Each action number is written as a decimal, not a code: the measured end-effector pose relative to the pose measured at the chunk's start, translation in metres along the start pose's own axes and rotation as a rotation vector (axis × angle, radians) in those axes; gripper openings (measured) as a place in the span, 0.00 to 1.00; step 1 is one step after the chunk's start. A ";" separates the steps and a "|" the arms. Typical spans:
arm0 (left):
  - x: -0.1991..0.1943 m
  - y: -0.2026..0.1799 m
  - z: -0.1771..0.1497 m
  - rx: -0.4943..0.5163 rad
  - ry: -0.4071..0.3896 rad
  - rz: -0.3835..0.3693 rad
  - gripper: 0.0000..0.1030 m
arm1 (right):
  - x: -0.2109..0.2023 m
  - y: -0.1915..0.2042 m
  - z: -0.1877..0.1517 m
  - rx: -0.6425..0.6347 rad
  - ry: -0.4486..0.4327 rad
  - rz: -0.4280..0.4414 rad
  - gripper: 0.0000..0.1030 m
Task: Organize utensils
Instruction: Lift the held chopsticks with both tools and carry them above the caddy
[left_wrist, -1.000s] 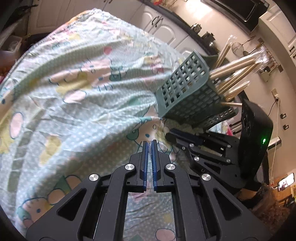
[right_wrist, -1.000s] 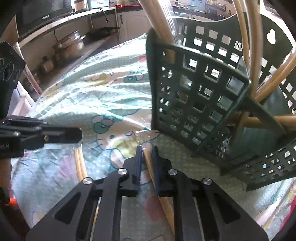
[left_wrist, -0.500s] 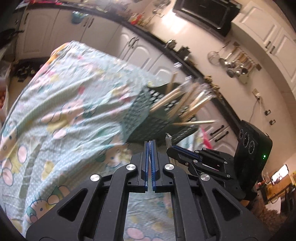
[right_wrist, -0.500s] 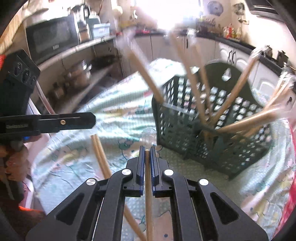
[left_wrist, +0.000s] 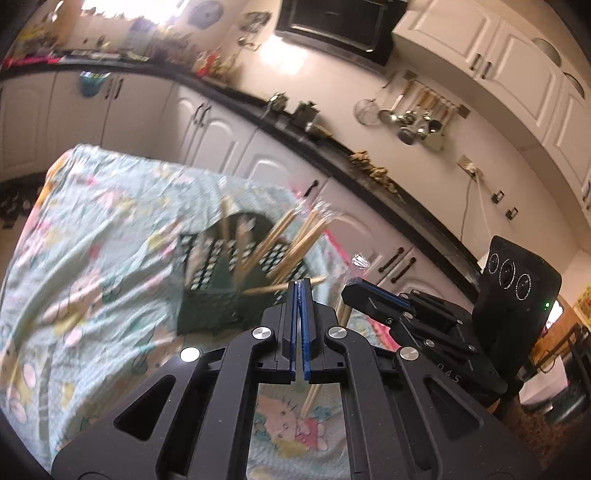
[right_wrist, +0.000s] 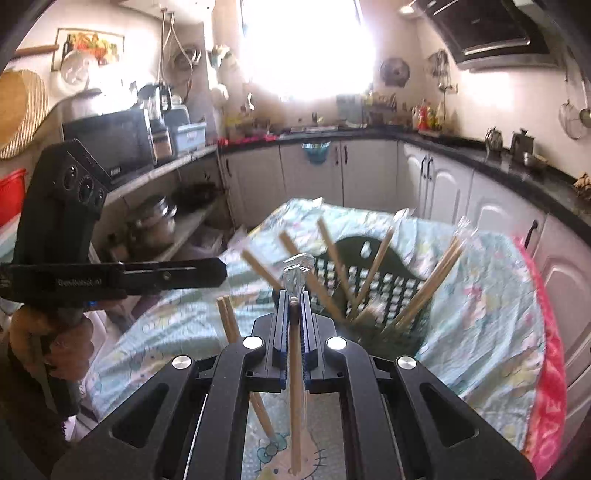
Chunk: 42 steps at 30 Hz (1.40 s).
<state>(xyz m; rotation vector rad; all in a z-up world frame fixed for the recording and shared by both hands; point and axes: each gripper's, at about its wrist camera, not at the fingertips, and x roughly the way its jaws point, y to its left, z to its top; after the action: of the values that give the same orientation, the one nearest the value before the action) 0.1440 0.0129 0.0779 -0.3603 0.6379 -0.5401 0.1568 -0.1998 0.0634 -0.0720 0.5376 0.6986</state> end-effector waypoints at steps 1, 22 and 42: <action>-0.001 -0.004 0.003 0.011 -0.005 -0.005 0.00 | -0.003 0.000 0.004 0.002 -0.015 -0.001 0.06; -0.020 -0.084 0.099 0.179 -0.191 -0.068 0.00 | -0.080 -0.023 0.083 -0.011 -0.309 -0.081 0.06; -0.013 -0.065 0.144 0.204 -0.248 0.034 0.00 | -0.061 -0.060 0.121 0.007 -0.404 -0.140 0.06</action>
<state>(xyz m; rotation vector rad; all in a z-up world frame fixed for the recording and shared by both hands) 0.2046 -0.0101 0.2233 -0.2186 0.3456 -0.5138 0.2100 -0.2529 0.1914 0.0384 0.1453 0.5547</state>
